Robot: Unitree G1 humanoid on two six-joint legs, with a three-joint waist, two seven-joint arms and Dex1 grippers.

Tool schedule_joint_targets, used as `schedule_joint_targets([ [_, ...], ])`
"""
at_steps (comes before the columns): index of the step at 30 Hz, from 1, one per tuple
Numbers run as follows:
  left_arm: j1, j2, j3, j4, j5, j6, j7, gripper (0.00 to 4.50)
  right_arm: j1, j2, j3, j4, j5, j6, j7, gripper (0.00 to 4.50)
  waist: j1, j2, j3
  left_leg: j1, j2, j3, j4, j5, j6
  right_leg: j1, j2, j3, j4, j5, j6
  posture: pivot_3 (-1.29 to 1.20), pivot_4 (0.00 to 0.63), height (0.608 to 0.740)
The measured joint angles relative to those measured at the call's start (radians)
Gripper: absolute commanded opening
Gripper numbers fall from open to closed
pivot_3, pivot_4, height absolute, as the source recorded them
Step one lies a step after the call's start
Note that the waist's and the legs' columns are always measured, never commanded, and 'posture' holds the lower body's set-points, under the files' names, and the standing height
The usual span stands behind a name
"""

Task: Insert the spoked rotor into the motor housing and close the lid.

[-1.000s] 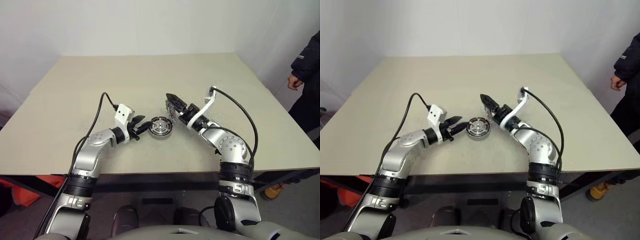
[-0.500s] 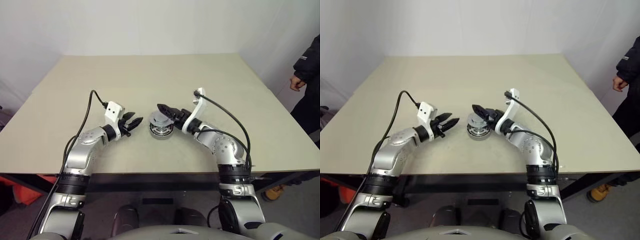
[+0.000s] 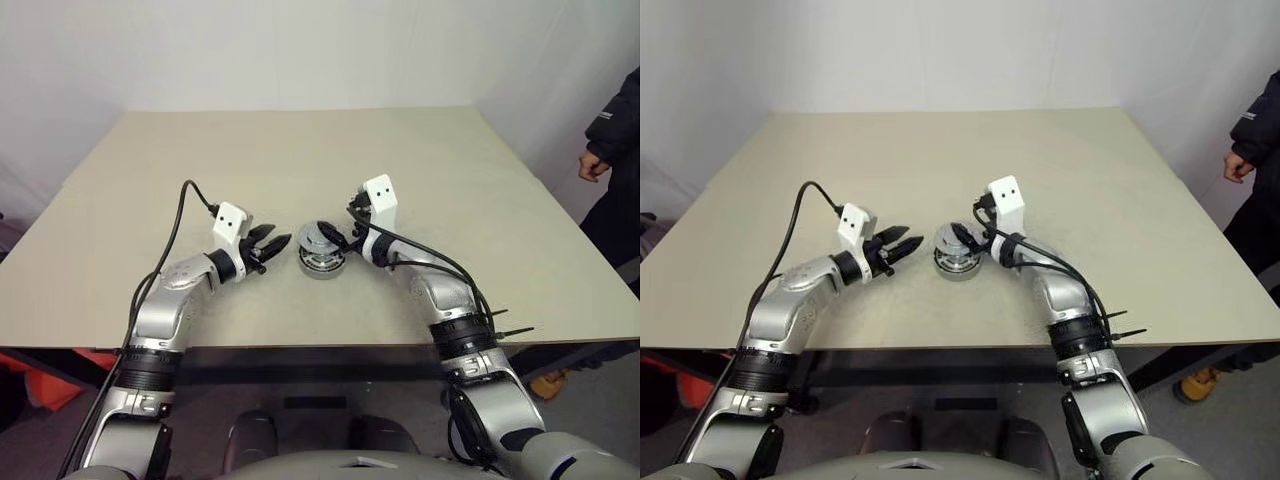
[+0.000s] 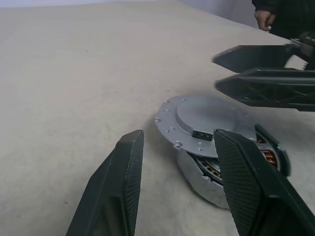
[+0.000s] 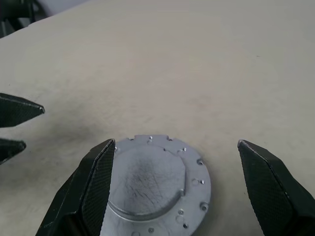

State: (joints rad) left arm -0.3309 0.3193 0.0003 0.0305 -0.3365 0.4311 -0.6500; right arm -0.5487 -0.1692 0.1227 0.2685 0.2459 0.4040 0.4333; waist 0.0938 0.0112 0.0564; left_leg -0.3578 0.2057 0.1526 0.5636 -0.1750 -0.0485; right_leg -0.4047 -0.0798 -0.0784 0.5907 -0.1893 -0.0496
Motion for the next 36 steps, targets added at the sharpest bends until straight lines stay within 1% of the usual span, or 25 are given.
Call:
schedule_joint_targets([
  [10, 0.034, 0.024, 0.007, -0.035, -0.015, 0.013, 0.004, 2.38, -0.037, 0.062, 0.008, 0.081, -0.018, 0.015, 0.060, 4.48, 0.000, 0.000, 0.000, 0.001, 0.000, 0.000, 0.002, -0.002, 0.003, 0.002, 0.000, 0.000, 0.001, 0.000, -0.001, 0.00, 0.000, 0.740],
  [18, 0.061, 0.026, 0.010, -0.061, -0.016, 0.017, 0.021, 2.38, -0.048, 0.066, 0.006, 0.151, -0.039, -0.005, 0.075, 4.48, -0.001, 0.000, 0.000, 0.002, 0.000, 0.000, 0.002, -0.002, 0.003, 0.002, 0.001, 0.000, 0.002, 0.001, -0.001, 0.00, 0.000, 0.740],
  [25, 0.062, 0.026, 0.010, -0.077, -0.016, 0.018, 0.025, 2.38, -0.050, 0.066, 0.009, 0.168, -0.070, -0.032, 0.094, 4.48, -0.001, 0.000, 0.000, 0.004, 0.000, 0.000, 0.002, -0.002, 0.003, 0.004, 0.001, 0.000, 0.002, 0.001, -0.001, 0.00, 0.000, 0.740],
  [28, 0.062, 0.028, 0.011, -0.077, -0.016, 0.018, 0.027, 2.38, -0.050, 0.062, 0.017, 0.178, -0.088, -0.052, 0.105, 3.84, -0.001, 0.000, 0.000, 0.004, 0.000, 0.000, 0.002, -0.002, 0.003, 0.004, 0.001, 0.000, 0.002, 0.001, -0.001, 0.00, 0.000, 0.740],
  [30, 0.062, 0.028, 0.013, -0.077, -0.016, 0.018, 0.027, 2.38, -0.051, 0.058, 0.018, 0.184, -0.096, -0.066, 0.113, 3.15, -0.001, 0.000, 0.000, 0.004, 0.000, 0.000, 0.003, -0.002, 0.003, 0.004, 0.001, 0.000, 0.002, 0.001, -0.001, 0.00, 0.000, 0.740],
  [31, 0.062, 0.029, 0.014, -0.077, -0.016, 0.018, 0.027, 2.38, -0.052, 0.057, 0.019, 0.186, -0.098, -0.069, 0.116, 3.07, -0.001, 0.000, 0.000, 0.005, 0.000, 0.000, 0.003, -0.002, 0.003, 0.004, 0.001, 0.000, 0.002, 0.001, -0.001, 0.00, 0.000, 0.740],
  [36, 0.061, 0.030, 0.015, -0.076, -0.015, 0.017, 0.033, 2.38, -0.057, 0.049, 0.025, 0.189, -0.111, -0.077, 0.129, 3.07, -0.001, 0.000, 0.000, 0.005, 0.000, 0.000, 0.003, -0.002, 0.003, 0.004, 0.001, 0.000, 0.002, 0.001, -0.001, 0.00, 0.000, 0.740],
])
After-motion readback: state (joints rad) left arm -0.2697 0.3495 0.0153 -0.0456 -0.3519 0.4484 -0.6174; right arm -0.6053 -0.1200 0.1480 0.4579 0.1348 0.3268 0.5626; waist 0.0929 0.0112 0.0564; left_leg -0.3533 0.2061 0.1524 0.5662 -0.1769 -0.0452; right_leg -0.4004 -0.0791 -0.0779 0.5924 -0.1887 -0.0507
